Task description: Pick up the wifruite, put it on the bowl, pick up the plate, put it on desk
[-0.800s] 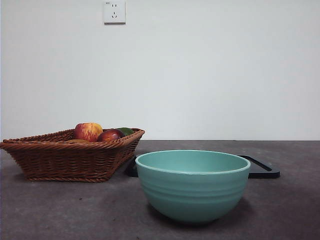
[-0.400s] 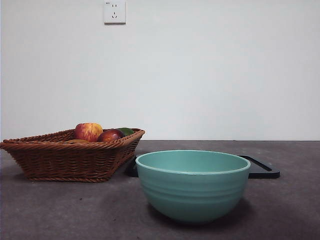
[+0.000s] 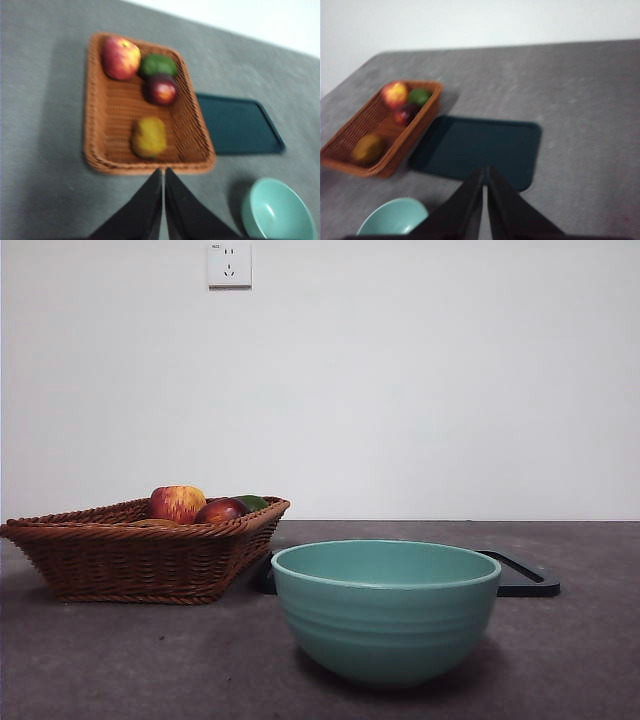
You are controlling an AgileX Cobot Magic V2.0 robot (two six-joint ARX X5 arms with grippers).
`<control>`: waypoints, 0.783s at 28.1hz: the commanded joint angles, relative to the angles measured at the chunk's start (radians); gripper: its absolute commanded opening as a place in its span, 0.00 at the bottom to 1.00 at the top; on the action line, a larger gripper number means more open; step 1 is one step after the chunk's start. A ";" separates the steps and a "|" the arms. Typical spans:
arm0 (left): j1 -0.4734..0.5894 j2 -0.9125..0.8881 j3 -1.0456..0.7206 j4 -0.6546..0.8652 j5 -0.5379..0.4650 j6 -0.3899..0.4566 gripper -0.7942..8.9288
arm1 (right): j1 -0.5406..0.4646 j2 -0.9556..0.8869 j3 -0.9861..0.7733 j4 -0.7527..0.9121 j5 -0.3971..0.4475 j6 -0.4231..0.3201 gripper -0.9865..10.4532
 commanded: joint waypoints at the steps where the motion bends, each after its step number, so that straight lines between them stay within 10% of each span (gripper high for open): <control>1: -0.021 0.059 0.068 -0.039 0.028 0.075 0.09 | 0.041 0.063 0.074 -0.055 -0.005 -0.047 0.09; 18: -0.192 0.193 0.224 -0.260 0.074 0.171 0.09 | 0.306 0.278 0.224 -0.340 -0.005 -0.153 0.09; 22: -0.192 0.193 0.224 -0.260 0.074 0.169 0.28 | 0.306 0.278 0.224 -0.340 -0.005 -0.148 0.17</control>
